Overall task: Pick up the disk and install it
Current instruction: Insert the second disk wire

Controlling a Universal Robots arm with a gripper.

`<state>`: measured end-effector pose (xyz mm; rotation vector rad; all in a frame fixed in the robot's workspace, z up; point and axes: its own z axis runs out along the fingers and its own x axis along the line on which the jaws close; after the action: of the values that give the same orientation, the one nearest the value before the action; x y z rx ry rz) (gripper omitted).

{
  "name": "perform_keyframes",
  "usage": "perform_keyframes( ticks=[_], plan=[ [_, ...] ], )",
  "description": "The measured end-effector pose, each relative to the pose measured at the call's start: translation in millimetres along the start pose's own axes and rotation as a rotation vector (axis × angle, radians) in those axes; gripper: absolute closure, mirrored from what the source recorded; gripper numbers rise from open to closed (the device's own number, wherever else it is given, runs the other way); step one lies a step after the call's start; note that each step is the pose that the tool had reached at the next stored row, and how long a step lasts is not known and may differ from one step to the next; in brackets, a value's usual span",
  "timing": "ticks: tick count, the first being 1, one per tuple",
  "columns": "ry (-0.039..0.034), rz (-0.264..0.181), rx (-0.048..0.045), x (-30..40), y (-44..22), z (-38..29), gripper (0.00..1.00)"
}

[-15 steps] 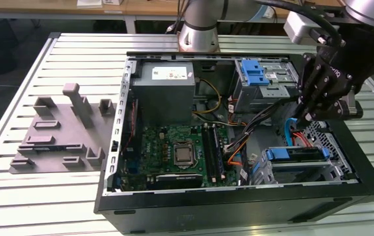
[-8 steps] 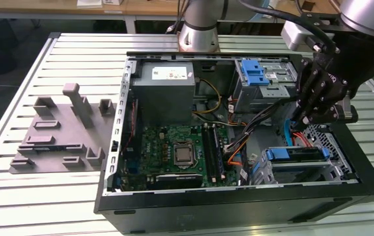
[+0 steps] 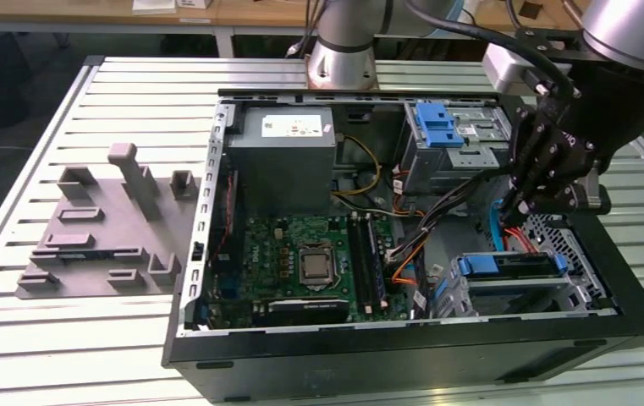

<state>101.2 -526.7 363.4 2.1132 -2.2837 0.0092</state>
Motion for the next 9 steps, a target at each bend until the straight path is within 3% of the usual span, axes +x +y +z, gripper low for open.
perform_keyframes(
  ticks=[6,9],
  plan=[
    [-0.0046,0.0,-0.0004,0.1,0.0,0.2,0.84],
    [-0.0227,0.0,-0.0018,0.1,0.0,0.6,0.84]
  ],
)
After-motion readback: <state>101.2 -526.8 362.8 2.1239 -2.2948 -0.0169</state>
